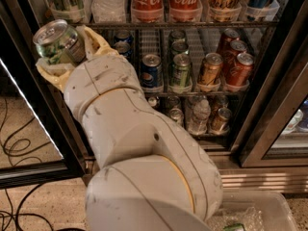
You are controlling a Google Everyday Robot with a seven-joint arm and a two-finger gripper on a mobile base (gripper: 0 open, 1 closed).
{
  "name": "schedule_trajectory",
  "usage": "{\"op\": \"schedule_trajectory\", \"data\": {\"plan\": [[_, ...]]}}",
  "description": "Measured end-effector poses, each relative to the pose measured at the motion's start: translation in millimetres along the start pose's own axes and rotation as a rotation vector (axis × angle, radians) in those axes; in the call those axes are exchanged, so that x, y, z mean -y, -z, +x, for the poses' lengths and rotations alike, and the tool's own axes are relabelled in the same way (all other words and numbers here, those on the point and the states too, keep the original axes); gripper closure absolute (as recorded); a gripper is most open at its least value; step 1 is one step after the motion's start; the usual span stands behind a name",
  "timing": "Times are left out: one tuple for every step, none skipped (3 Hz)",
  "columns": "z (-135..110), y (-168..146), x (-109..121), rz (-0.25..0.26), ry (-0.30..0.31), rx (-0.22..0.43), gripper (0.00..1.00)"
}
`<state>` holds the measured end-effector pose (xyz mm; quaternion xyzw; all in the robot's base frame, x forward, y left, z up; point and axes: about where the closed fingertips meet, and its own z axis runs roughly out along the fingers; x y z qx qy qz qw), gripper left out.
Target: Pick green can from top shelf of fridge
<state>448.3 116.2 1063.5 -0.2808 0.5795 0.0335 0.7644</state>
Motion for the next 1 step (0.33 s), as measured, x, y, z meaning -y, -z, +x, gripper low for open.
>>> {"op": "schedule_trajectory", "data": {"plan": [[0.0,0.0,0.0,0.000,0.000,0.000,1.00]]}}
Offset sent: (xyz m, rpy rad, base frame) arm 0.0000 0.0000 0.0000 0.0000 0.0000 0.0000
